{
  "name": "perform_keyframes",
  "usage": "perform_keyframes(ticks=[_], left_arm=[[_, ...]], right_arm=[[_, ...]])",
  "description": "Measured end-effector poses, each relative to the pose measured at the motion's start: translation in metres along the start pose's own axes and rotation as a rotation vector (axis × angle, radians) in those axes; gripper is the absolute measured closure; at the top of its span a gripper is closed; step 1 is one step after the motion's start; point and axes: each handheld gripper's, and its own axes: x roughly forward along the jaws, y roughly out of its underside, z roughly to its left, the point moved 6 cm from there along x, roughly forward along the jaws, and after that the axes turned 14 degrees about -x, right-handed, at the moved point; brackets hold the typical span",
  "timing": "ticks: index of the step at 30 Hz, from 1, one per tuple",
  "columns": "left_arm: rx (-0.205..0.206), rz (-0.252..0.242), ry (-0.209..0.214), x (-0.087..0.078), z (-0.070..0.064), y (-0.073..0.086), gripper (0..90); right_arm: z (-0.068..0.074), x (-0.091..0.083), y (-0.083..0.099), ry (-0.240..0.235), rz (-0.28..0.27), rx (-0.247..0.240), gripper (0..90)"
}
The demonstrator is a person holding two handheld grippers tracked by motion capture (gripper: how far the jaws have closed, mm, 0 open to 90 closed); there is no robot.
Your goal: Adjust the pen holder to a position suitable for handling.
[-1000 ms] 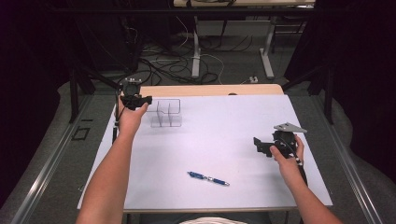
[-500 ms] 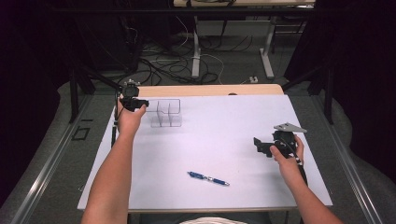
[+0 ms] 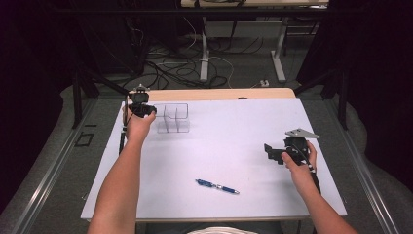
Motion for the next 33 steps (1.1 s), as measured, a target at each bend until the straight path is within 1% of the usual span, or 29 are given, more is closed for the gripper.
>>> perform_keyframes(ticks=[1,5,8,11,15,18,24,27,33], left_arm=[[-0.003,0.008,-0.007,0.000,0.001,0.001,82.8],[-0.004,0.012,-0.015,0.001,0.002,0.001,85.9],[-0.019,0.010,-0.012,0.002,0.002,0.002,86.4],[-0.022,0.011,-0.018,0.001,0.002,0.002,86.9],[-0.049,0.002,-0.016,0.002,0.001,0.002,87.4],[-0.062,0.008,-0.020,0.001,0.001,0.002,87.9],[-0.073,0.015,-0.024,0.000,0.000,0.002,88.2],[-0.071,0.023,-0.020,0.000,-0.001,0.003,88.2],[-0.066,0.030,-0.015,-0.001,-0.008,0.006,88.3]], right_arm=[[0.000,0.000,0.000,0.000,-0.002,-0.001,0.6],[0.001,0.000,0.000,-0.004,0.001,0.002,0.7],[0.001,0.001,0.000,-0.003,0.001,0.001,0.7],[0.001,0.000,0.000,-0.004,0.001,0.003,0.7],[0.001,0.000,0.000,-0.004,0.001,0.002,0.8],[0.001,0.000,0.000,-0.004,0.001,0.002,0.8],[0.001,0.001,0.000,-0.001,0.002,-0.002,0.8],[0.000,0.001,0.000,-0.001,0.001,-0.005,0.8],[0.000,0.001,0.000,0.000,0.003,-0.007,0.8]])
